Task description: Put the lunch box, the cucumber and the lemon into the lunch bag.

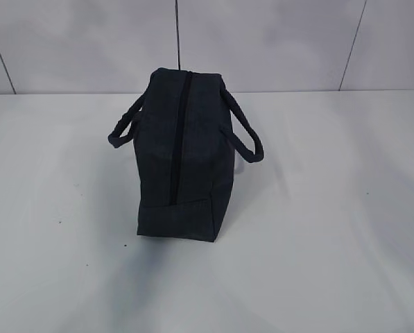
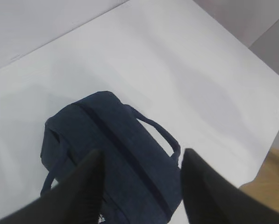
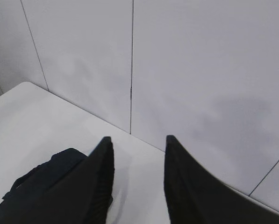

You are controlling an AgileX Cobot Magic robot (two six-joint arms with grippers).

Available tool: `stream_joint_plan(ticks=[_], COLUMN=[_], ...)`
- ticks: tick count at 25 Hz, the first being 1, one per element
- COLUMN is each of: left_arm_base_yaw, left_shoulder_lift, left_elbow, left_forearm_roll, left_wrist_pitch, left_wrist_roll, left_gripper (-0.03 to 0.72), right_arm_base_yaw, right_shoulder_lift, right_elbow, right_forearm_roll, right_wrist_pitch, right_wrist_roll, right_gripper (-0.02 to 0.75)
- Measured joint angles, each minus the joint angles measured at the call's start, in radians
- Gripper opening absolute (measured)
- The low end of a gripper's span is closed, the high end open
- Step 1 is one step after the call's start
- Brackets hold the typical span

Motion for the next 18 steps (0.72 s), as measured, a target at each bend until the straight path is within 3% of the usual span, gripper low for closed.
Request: stream_joint_plan(ticks=[4,9,13,18], left_arm_base_yaw=[0.000,0.000,0.000,0.000], left_shoulder_lift=[-0.099,-0.282,-0.454,-0.703], left_elbow=[0.050,0.227,0.374,0.568], left_forearm_roll=[0.000,0.004,0.033,0.102], left_wrist_pitch=[0.000,0.002,-0.023,-0.100], left_wrist_roll=[-0.011,-0.012,-0.004,0.008], left_gripper=[0.357,0.356,0.355,0.355], right_arm_base_yaw=[0.000,0.000,0.000,0.000], right_shoulder_lift=[-0.080,-0.250,-0.438,-0.708], right_elbow=[0.014,0.161,0.390,0.812], right_forearm_roll=[-0.017,-0.018,-0.034,-0.065], right_wrist_pitch=[0.004,0.006,0.006,-0.003], right_wrist_roll=[0.032,0.040,0.038,0.033], right_gripper=[0.253,0.245,0.244,0.244])
